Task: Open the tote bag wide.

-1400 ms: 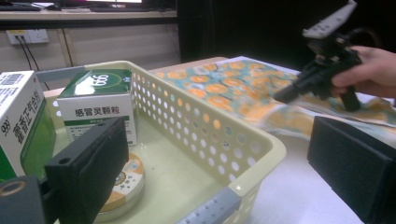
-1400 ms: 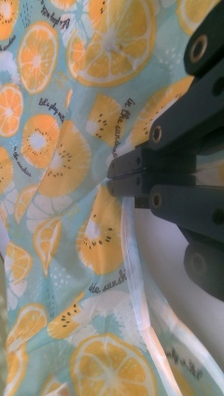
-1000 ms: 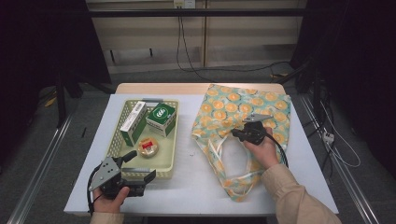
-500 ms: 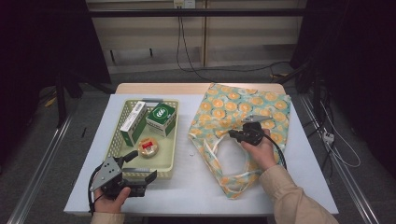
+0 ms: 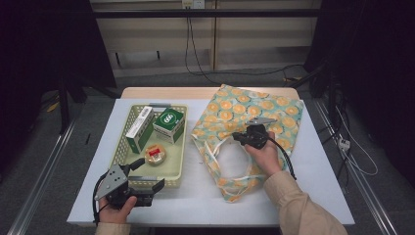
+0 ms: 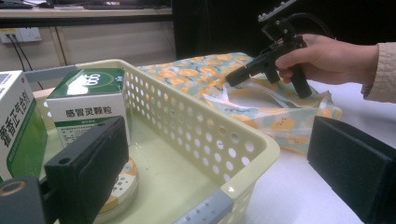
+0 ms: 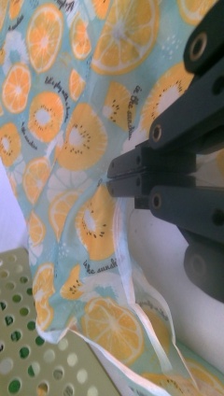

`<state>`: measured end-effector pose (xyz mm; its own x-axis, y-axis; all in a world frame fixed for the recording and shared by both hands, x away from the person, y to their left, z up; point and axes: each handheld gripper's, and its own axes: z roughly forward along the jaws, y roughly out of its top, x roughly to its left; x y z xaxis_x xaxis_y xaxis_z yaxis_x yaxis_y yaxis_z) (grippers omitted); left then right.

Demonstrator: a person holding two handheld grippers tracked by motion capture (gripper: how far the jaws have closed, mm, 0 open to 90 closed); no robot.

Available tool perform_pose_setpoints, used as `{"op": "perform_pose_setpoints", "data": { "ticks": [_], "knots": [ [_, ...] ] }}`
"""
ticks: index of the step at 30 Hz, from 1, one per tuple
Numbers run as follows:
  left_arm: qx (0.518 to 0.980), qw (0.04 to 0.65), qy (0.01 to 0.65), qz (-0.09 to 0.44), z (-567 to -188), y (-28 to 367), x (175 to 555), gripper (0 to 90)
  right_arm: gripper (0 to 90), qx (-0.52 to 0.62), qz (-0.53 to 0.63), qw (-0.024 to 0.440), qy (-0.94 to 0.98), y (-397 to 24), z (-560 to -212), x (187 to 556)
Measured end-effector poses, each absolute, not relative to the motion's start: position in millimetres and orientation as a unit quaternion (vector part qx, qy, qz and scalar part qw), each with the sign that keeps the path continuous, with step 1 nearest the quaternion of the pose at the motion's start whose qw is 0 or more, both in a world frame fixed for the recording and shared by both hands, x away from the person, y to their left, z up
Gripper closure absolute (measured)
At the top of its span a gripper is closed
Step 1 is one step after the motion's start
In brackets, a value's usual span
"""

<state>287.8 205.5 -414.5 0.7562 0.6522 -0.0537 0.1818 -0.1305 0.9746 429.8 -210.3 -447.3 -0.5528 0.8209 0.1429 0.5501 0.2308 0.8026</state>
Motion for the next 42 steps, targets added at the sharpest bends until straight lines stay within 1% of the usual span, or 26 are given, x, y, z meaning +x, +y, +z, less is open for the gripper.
{"op": "perform_pose_setpoints", "data": {
  "ticks": [1,3,7,9,11,13,15,17,26,29,32,35,42],
  "knots": [
    [0.726,0.593,0.286,0.199,-414,206,288,5.0,76.7,0.448,0.431,0.154,0.768,-210,-447,429],
    [0.725,0.593,0.289,0.199,-414,207,288,5.0,64.4,0.437,0.423,0.153,0.779,-209,-444,426],
    [0.723,0.595,0.289,0.199,-414,206,287,4.9,50.1,0.409,0.403,0.156,0.803,-207,-434,413],
    [0.725,0.594,0.287,0.199,-414,205,287,4.9,46.9,0.398,0.406,0.148,0.81,-207,-429,404],
    [0.725,0.594,0.287,0.198,-414,205,287,4.9,41.2,0.388,0.399,0.142,0.819,-206,-424,394],
    [0.726,0.593,0.287,0.199,-414,204,287,4.9,40.4,0.371,0.403,0.141,0.825,-204,-420,383],
    [0.726,0.593,0.287,0.198,-414,203,287,4.9,39.0,0.36,0.408,0.13,0.829,-201,-418,373],
    [0.726,0.594,0.287,0.197,-414,203,286,4.9,35.7,0.351,0.411,0.127,0.832,-198,-416,365],
    [0.726,0.594,0.287,0.195,-415,203,286,4.8,35.4,0.325,0.426,0.109,0.837,-192,-405,344],
    [0.725,0.594,0.288,0.195,-415,203,286,4.8,35.3,0.314,0.427,0.105,0.842,-188,-403,338],
    [0.725,0.594,0.29,0.193,-415,203,286,4.8,35.3,0.309,0.428,0.091,0.844,-183,-406,332],
    [0.726,0.593,0.289,0.193,-415,202,286,4.8,36.2,0.305,0.429,0.077,0.847,-179,-410,328],
    [0.727,0.591,0.289,0.195,-415,203,287,4.8,41.5,0.291,0.428,0.064,0.853,-173,-412,322]
  ]
}}
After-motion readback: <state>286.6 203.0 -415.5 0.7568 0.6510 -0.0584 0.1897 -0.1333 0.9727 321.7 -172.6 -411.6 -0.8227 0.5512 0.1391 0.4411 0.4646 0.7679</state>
